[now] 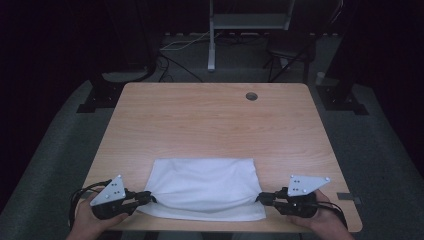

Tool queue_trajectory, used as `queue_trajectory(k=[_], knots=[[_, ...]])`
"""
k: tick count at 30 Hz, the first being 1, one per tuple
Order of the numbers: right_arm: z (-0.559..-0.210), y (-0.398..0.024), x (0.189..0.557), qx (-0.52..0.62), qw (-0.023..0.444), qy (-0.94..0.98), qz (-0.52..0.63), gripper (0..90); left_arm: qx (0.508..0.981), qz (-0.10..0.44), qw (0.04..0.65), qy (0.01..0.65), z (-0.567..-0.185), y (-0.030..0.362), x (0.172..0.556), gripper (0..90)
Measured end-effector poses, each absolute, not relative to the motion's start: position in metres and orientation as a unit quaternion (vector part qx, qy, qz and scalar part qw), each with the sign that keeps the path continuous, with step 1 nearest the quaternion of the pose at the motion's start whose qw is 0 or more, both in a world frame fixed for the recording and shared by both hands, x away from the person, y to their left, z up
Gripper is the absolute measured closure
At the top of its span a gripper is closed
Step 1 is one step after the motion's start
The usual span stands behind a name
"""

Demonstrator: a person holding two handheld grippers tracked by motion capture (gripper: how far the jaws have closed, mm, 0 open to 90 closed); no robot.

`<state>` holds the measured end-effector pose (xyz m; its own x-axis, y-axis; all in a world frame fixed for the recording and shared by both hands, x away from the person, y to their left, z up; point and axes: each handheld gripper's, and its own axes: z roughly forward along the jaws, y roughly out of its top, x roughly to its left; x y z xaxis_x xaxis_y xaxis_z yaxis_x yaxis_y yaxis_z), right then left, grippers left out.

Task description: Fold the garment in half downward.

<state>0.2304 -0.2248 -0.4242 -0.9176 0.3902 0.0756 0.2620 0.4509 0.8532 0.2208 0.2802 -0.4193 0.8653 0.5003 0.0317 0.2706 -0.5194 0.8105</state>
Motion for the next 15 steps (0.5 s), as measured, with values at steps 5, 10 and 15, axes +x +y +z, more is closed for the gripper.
queue_trajectory(k=[5,10,15], knots=[[-0.427,-0.226,0.227,0.19,0.065,0.854,0.48,82.1,0.864,0.127,0.434,0.222,-0.423,0.279,0.214,81.3],[-0.429,-0.225,0.222,0.185,0.063,0.858,0.476,81.8,0.863,0.13,0.436,0.22,-0.422,0.28,0.21,81.3],[-0.429,-0.226,0.219,0.187,0.066,0.858,0.474,81.9,0.861,0.136,0.44,0.216,-0.417,0.281,0.207,81.3]])
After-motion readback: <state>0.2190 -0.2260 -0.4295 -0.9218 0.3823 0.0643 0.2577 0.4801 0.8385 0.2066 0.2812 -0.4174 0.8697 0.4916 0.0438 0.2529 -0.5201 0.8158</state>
